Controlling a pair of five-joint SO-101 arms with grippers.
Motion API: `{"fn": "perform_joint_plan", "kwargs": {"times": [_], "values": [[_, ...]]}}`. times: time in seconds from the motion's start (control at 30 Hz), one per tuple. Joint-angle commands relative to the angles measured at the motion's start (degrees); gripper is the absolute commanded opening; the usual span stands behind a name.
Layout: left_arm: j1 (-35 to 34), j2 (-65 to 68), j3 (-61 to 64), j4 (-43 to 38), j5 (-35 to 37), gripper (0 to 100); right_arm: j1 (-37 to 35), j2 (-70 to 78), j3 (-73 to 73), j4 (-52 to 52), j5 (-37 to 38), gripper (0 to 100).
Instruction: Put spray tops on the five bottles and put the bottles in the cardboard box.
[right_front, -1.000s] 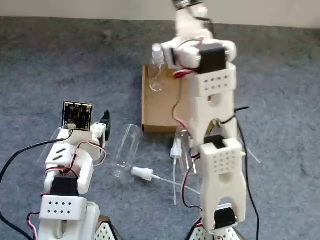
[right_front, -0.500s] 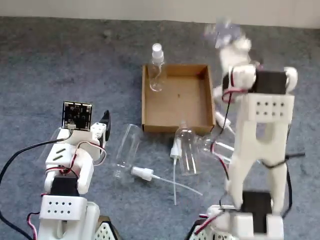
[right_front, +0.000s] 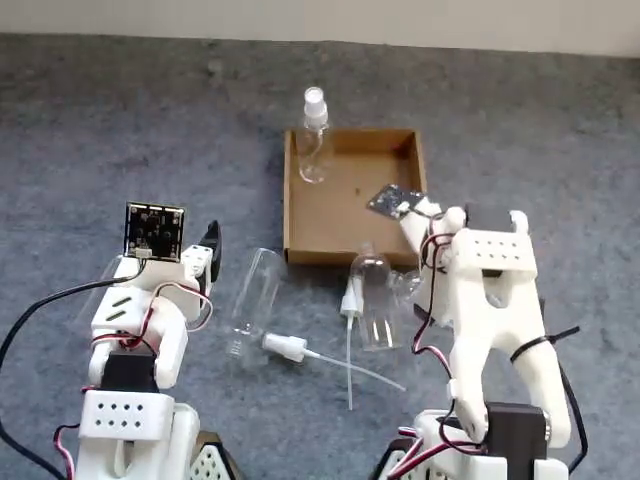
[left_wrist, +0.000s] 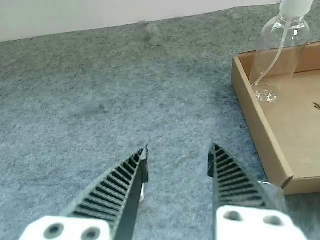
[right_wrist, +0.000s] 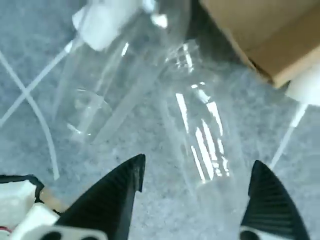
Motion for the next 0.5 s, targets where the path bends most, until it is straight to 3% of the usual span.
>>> {"fn": "perform_joint_plan", "kwargs": {"times": [0.0,0.13,0.47], "values": [[-0.7,0.0,-0.3,-1.2,-0.4,15,0.7,-1.1,3.0,-5.3,0.4,28.2],[-0.7,0.0,-0.3,-1.2,-0.4,15,0.7,0.7,6.0,-9.6,0.2,27.4],[-0.7,0.0,0.0,-1.2,-0.4,15,0.7,0.7,6.2,-7.1,0.4,6.1]]}}
